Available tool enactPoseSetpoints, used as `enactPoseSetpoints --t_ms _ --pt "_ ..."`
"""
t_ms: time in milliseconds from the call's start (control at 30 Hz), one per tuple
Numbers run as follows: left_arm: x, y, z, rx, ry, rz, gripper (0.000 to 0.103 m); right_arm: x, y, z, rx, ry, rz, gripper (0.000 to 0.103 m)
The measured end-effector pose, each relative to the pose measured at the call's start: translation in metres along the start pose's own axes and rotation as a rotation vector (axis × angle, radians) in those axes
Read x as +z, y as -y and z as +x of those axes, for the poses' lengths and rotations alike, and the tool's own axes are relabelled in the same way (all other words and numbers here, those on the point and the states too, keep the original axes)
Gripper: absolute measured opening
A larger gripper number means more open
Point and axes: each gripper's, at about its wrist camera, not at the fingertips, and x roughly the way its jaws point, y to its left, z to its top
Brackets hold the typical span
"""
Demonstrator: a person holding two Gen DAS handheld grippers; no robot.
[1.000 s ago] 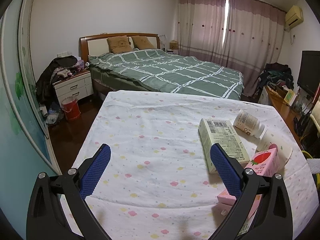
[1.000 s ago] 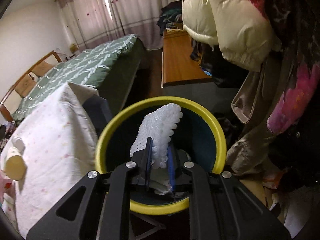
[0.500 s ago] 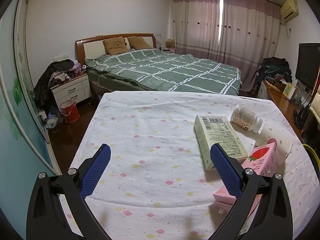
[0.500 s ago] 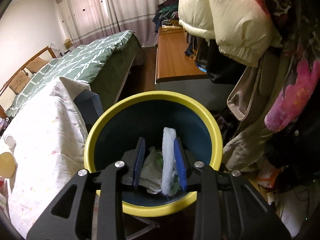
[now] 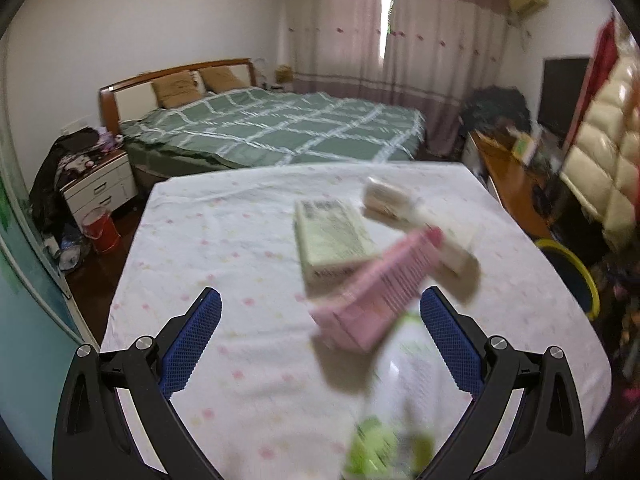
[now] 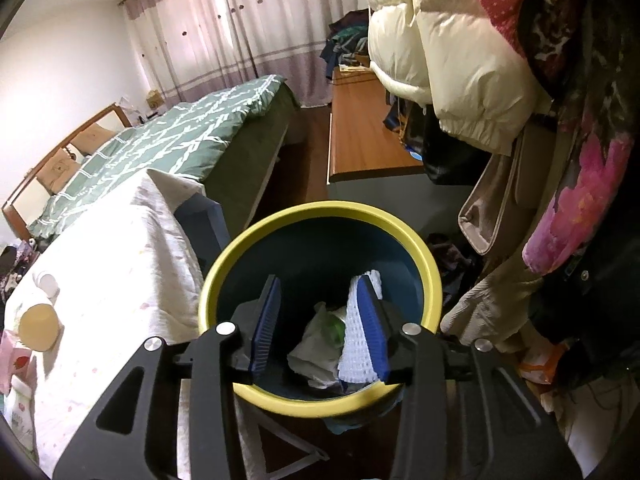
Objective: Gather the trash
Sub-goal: 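Grasp the green-labelled coconut-water bottle with the left gripper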
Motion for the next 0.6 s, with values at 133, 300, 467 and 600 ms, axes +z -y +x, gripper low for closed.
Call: enactPoseSetpoints --t_ms 133,300,467,600 --pt "-0.014 0.023 -0.008 -0.065 -0.087 0.052 0.098 0.000 -0.001 -0.006 0.020 0.004 -0.005 0.039" --pt "-0.030 0.048 0.001 -0.090 -0.196 0.122 0.098 -0.003 -0.001 -0.011 0.046 0.003 -0.006 0.039" --pt "-0.029 0.059 0.023 -0.101 -0.291 0.175 0.096 -0.004 0.000 -0.015 0.071 0.003 -0.003 0.039" --pt "-0.027 0.060 0.044 -0.093 -0.364 0.190 0.087 -0.004 0.002 -0.015 0.083 0.002 0.002 0.039"
